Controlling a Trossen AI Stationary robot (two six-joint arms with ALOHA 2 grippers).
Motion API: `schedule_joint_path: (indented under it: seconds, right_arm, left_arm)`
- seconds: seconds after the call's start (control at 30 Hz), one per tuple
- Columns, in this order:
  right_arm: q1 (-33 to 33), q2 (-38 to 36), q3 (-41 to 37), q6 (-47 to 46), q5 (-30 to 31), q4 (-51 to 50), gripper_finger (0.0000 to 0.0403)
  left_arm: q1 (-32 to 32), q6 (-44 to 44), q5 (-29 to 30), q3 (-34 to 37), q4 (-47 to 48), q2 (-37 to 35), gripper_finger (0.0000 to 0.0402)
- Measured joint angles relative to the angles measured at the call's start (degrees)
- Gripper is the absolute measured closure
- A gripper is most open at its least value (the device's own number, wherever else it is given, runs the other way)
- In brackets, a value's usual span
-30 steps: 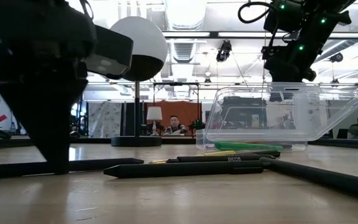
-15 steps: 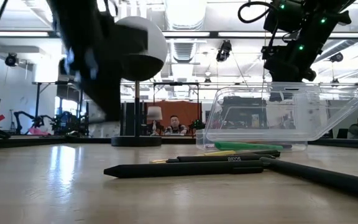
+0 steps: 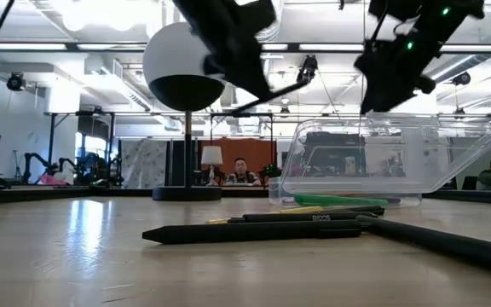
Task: Pick & place school supplies into a supply box
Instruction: Put the black ballpen into the supply box
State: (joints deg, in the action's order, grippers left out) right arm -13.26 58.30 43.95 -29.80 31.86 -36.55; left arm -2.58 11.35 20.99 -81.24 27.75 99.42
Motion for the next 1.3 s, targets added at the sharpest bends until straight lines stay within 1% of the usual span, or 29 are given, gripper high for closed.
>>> schedule_joint_path:
  seconds: [0.1, 0.2, 0.33, 0.43, 0.53, 0.6, 0.7, 0.77, 0.87, 0.97, 1.07, 1.2, 1.3]
  right_arm:
    - [-0.1, -3.8, 0.5, -0.2, 1.0, 0.1, 0.0207]
    - [-0.2, -7.7, 0.5, -0.2, 2.6, 0.2, 0.0207]
    - [-0.2, -11.3, 0.6, 0.0, 3.3, 0.0, 0.0207]
    - [-0.2, -12.4, 0.6, 0.0, 3.4, -0.2, 0.0207]
    - [-0.2, -12.5, 0.6, 0.0, 3.5, -0.5, 0.0207]
    - [-0.2, -12.4, 0.6, 0.0, 3.4, -0.9, 0.0207]
    - [-0.2, -11.8, 0.6, 0.0, 3.4, -1.3, 0.0207]
    - [-0.2, -11.4, 0.6, 0.0, 3.3, -1.9, 0.0207]
    - [-0.2, -10.6, 0.5, 0.0, 2.9, -2.3, 0.0207]
    - [-0.2, -9.9, 0.5, 0.0, 2.4, -2.3, 0.0207]
    - [-0.2, -9.4, 0.5, 0.2, 1.1, -2.6, 0.0207]
    - [-0.2, -8.8, 0.5, 2.1, -2.4, -3.2, 0.0207]
    - [-0.2, -8.0, 0.5, 3.3, -3.7, -4.4, 0.0207]
  left_arm:
    - [4.6, -4.8, -4.7, -1.7, -4.7, 3.3, 0.0391]
    - [7.3, -8.7, -8.7, -5.0, -7.3, 7.9, 0.0391]
    - [8.6, -13.4, -14.6, -12.3, -8.2, 15.0, 0.0391]
    - [8.7, -15.2, -16.6, -18.4, -6.4, 21.1, 0.0391]
    - [9.1, -14.6, -17.7, -24.3, -2.1, 26.4, 0.0391]
    - [9.9, -12.4, -20.2, -28.0, 1.5, 29.6, 0.0387]
    - [10.9, -6.3, -21.0, -32.7, 7.6, 33.5, 0.0366]
    - [11.1, -4.0, -20.9, -35.0, 11.2, 35.2, 0.0349]
    - [11.0, -3.3, -20.9, -37.3, 12.2, 35.7, 0.0326]
    - [10.8, -1.1, -20.9, -38.6, 13.0, 34.6, 0.0303]
    - [10.4, -0.1, -20.9, -40.6, 18.7, 32.9, 0.0284]
    - [8.9, -2.8, -20.6, -41.4, 25.4, 28.6, 0.0276]
    - [7.3, -3.1, -20.7, -39.3, 28.4, 25.0, 0.0275]
